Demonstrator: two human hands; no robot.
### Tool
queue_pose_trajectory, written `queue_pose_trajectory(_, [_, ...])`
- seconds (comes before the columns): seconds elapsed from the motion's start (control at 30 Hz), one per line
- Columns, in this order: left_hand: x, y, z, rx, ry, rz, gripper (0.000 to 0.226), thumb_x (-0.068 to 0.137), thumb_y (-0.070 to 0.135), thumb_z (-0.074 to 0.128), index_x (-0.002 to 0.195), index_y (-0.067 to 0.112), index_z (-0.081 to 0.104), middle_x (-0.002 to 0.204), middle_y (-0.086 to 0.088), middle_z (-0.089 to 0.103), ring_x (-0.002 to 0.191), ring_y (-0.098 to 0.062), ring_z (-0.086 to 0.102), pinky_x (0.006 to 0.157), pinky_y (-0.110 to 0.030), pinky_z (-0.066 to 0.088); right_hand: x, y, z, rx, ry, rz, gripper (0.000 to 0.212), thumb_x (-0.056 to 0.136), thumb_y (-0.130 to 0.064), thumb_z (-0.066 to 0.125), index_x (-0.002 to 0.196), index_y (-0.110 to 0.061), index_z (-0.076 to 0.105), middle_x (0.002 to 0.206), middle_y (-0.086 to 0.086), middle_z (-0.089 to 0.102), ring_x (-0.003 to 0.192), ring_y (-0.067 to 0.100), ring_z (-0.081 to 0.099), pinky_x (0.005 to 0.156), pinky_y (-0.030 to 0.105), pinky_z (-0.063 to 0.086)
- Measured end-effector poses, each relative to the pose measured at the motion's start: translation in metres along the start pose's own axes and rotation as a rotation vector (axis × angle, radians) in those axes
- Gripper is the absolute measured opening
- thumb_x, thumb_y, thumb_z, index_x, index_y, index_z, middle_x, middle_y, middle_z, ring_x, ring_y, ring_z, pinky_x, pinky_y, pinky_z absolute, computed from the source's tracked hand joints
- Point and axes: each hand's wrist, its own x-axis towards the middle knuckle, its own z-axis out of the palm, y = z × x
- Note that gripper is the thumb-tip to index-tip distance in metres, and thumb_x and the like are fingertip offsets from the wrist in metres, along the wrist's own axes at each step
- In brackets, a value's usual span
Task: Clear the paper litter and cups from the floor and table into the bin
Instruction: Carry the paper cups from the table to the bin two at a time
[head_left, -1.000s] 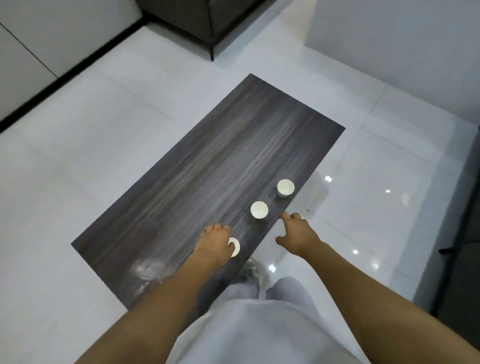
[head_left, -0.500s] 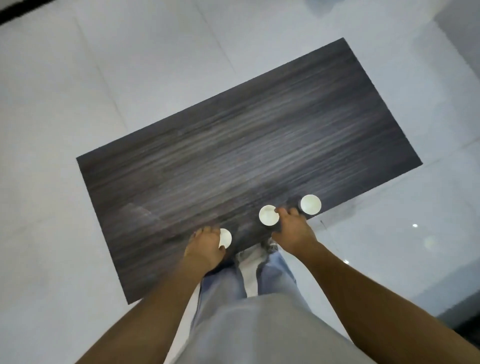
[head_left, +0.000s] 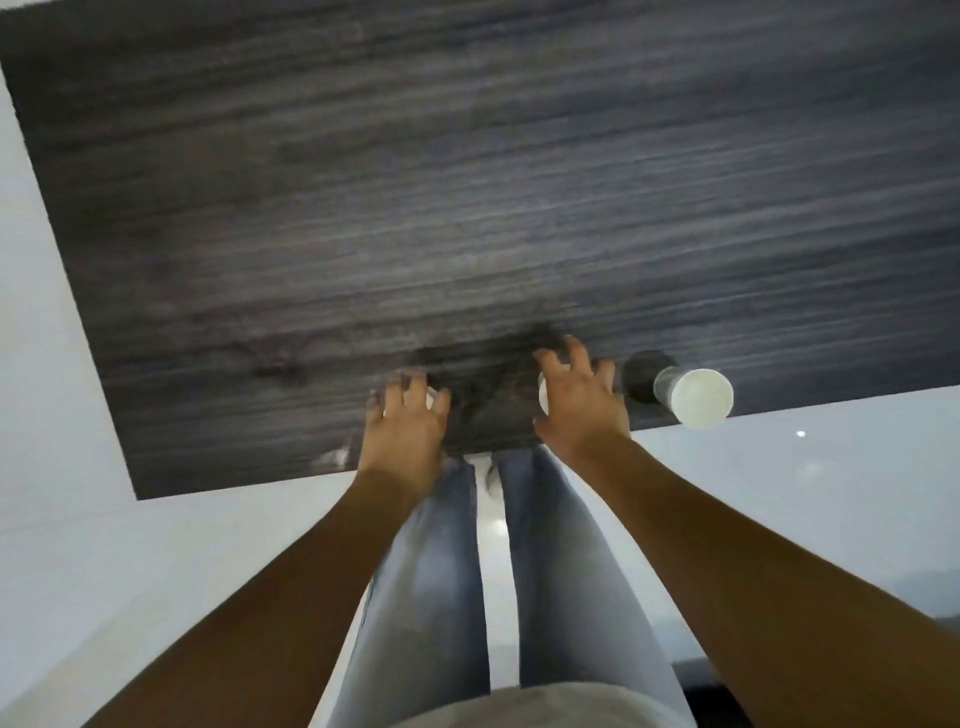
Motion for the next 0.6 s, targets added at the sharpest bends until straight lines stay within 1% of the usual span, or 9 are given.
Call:
queue_pose_trajectory(0.07, [0.002,-0.006,0.006,-0.047,0.023,-0.004,0.063,0.082,0.022,0.067,0.135,0.02,0.034,0.144,-0.009,0.03,0.131,-0.031,0.033,0.107,-0.042,0.034,0.004,0.0,0.005,-0.023,-0.003,-0.015,0.071,0.085,-0.02,0.069,0.142,-0.026,0.028,0.151,0.005,0.023,0.134,0.037,0.032,0.102,0.048,0.042])
queue_pose_trajectory(0.13, [0.002,-0.013,0.007,-0.124,0.05,0.0,0.06,0.083,0.016,0.065,0.134,0.021,0.035,0.141,-0.005,0.034,0.128,-0.026,0.036,0.103,-0.037,0.039,0.002,-0.001,0.006,-0.02,0.004,-0.015,0.068,0.086,-0.022,0.069,0.14,-0.023,0.029,0.147,0.008,0.029,0.133,0.035,0.034,0.101,0.046,0.044])
queue_pose_trajectory(0.2, [-0.002,-0.023,0.002,-0.186,0.056,0.0,0.058,0.085,0.019,0.066,0.135,0.022,0.036,0.143,-0.005,0.035,0.131,-0.025,0.035,0.104,-0.037,0.039,-0.003,-0.005,0.003,-0.012,0.019,-0.009,0.065,0.087,-0.024,0.068,0.139,-0.022,0.03,0.145,0.008,0.032,0.133,0.034,0.035,0.102,0.045,0.044])
queue_pose_trajectory(0.37, [-0.026,-0.045,-0.032,-0.233,0.053,0.002,0.058,0.087,0.025,0.064,0.137,0.023,0.034,0.143,-0.004,0.034,0.132,-0.025,0.033,0.105,-0.04,0.04,-0.029,-0.033,-0.027,0.038,0.044,0.005,0.062,0.086,-0.025,0.069,0.137,-0.021,0.035,0.142,0.007,0.037,0.13,0.031,0.037,0.1,0.043,0.046])
queue_pose_trajectory(0.47, [-0.046,-0.06,-0.058,-0.213,0.117,0.021,0.051,0.089,0.022,0.058,0.135,0.02,0.036,0.14,-0.005,0.036,0.127,-0.025,0.036,0.099,-0.039,0.044,-0.049,-0.057,-0.053,0.085,0.079,-0.014,0.06,0.086,-0.023,0.068,0.136,-0.02,0.036,0.141,0.006,0.036,0.129,0.029,0.037,0.099,0.04,0.047])
queue_pose_trajectory(0.53, [-0.072,-0.073,-0.079,-0.198,0.159,0.012,0.05,0.09,0.023,0.056,0.135,0.02,0.037,0.139,-0.005,0.037,0.126,-0.025,0.036,0.097,-0.039,0.044,-0.075,-0.076,-0.074,0.1,0.125,-0.045,0.057,0.085,-0.019,0.067,0.134,-0.02,0.037,0.139,0.005,0.036,0.127,0.028,0.037,0.096,0.039,0.049])
queue_pose_trajectory(0.6, [-0.079,-0.079,-0.088,-0.198,0.144,0.001,0.051,0.09,0.026,0.056,0.136,0.02,0.036,0.139,-0.004,0.036,0.127,-0.025,0.035,0.095,-0.038,0.044,-0.084,-0.085,-0.078,0.098,0.123,-0.053,0.055,0.085,-0.018,0.066,0.132,-0.021,0.038,0.136,0.004,0.036,0.125,0.025,0.036,0.095,0.039,0.05])
